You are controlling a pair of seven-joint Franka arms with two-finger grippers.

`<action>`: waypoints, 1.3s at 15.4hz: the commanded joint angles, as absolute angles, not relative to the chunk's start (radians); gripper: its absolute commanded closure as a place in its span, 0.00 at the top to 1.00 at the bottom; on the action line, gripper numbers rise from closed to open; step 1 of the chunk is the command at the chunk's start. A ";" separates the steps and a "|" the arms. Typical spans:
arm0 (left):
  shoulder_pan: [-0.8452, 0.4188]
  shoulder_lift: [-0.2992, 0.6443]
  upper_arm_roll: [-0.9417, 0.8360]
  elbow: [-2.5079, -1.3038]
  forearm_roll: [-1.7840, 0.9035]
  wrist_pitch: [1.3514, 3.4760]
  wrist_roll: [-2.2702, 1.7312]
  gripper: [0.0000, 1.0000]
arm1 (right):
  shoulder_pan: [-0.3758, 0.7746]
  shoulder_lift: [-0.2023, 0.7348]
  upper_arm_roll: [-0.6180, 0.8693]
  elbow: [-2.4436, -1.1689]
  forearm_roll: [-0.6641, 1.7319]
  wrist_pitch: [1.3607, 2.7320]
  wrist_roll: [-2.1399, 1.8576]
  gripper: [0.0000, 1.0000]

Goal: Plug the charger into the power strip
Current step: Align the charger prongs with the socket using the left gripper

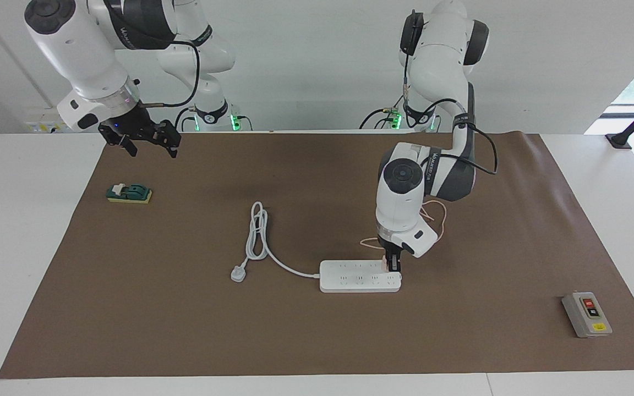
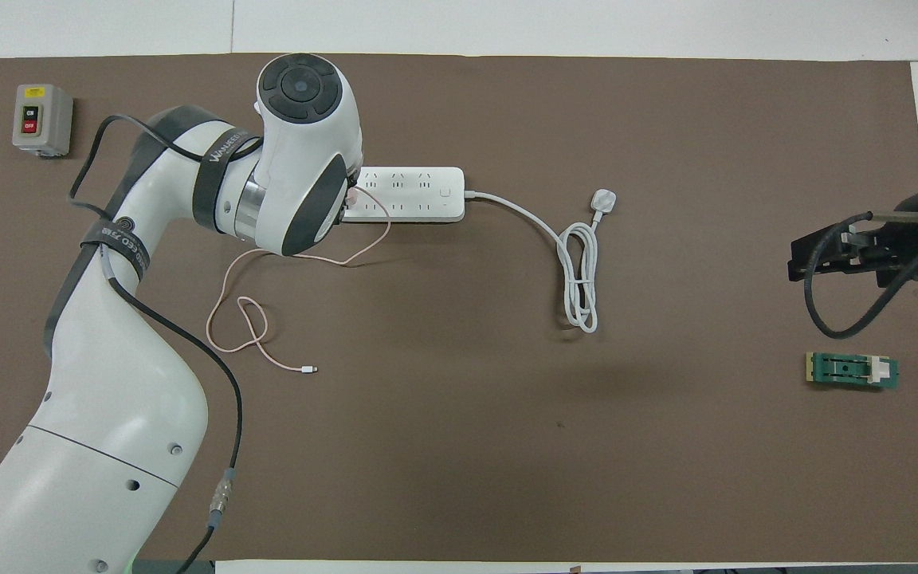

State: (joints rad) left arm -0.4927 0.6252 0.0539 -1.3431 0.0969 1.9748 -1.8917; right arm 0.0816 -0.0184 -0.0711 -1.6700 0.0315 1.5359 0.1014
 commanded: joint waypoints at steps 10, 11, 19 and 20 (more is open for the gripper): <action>-0.488 0.566 0.051 -1.443 0.109 2.002 -1.881 0.00 | 0.057 -0.028 -0.052 -1.681 0.018 1.537 0.072 1.00; -0.488 0.566 0.051 -1.443 0.107 2.002 -1.881 0.00 | 0.057 -0.028 -0.052 -1.681 0.018 1.537 0.074 1.00; -0.489 0.574 0.049 -1.440 0.104 2.022 -1.865 0.00 | 0.055 -0.028 -0.054 -1.680 0.017 1.539 0.072 1.00; -0.489 0.574 0.048 -1.440 0.104 2.022 -1.858 0.00 | 0.055 -0.028 -0.052 -1.680 0.017 1.539 0.074 1.00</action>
